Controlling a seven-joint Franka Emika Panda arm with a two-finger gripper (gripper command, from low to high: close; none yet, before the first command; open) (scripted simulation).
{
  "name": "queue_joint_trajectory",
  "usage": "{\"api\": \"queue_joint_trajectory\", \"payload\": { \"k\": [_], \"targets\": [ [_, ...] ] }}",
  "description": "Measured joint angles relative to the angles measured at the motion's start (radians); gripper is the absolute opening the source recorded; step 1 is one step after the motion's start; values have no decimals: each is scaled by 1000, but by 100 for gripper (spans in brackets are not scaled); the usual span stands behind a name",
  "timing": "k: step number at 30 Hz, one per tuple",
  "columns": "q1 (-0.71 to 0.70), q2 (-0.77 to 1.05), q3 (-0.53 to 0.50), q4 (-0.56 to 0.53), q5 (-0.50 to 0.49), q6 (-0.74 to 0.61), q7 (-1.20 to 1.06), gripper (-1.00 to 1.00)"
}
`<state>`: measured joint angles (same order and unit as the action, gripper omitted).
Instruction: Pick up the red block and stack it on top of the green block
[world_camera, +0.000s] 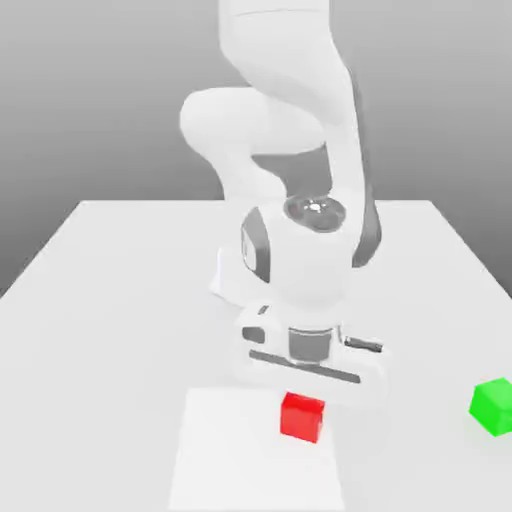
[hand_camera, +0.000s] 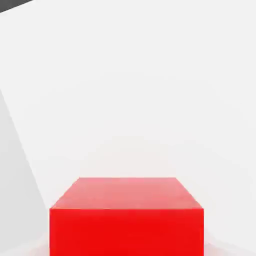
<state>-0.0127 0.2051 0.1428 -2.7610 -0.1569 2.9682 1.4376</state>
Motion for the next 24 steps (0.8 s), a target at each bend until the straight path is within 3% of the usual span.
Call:
{"api": "queue_joint_trajectory", "payload": {
  "k": [10,24],
  "targets": [
    [-25,-195,85,-11,157,-185,-101,-100],
    [276,-85,272,259,72,-357,149,-100]
  ]
}}
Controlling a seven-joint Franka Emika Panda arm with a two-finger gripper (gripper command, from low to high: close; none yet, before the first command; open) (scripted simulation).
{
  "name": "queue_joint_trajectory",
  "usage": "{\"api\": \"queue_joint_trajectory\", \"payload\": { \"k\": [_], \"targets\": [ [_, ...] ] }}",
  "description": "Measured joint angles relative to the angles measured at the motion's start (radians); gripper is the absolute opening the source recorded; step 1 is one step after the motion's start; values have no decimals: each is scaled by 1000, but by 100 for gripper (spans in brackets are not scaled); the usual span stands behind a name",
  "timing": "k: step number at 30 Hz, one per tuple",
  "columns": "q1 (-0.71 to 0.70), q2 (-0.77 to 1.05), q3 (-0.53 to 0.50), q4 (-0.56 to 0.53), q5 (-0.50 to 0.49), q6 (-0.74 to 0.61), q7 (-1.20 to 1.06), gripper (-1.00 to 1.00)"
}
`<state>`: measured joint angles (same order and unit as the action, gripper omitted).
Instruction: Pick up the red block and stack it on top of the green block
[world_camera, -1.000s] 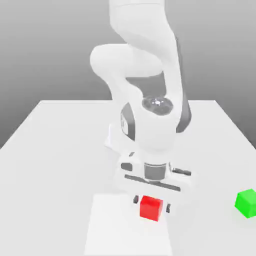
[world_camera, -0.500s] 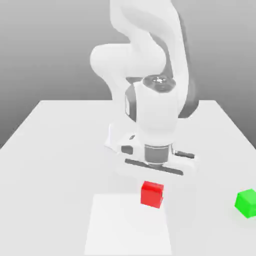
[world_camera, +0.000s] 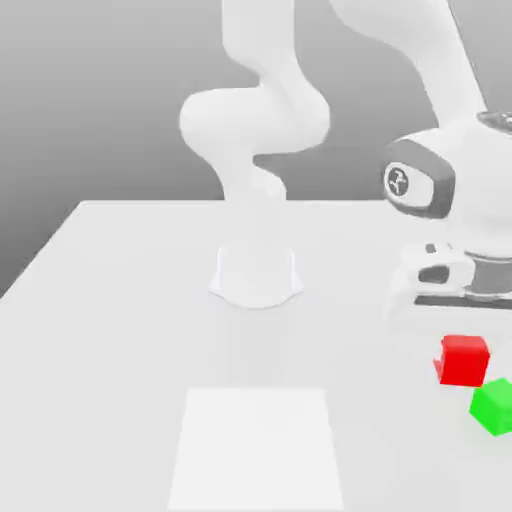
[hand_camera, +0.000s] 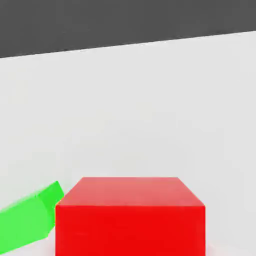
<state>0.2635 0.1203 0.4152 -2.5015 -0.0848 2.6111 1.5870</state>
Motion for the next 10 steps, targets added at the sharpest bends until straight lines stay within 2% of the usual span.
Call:
{"api": "queue_joint_trajectory", "payload": {
  "k": [2,6,7,10],
  "targets": [
    [37,25,17,36,-27,-15,44,-100],
    [93,149,-35,59,-140,75,136,-100],
    [109,181,-55,62,-168,102,156,100],
    [109,181,-55,62,-168,102,156,100]
  ]
}}
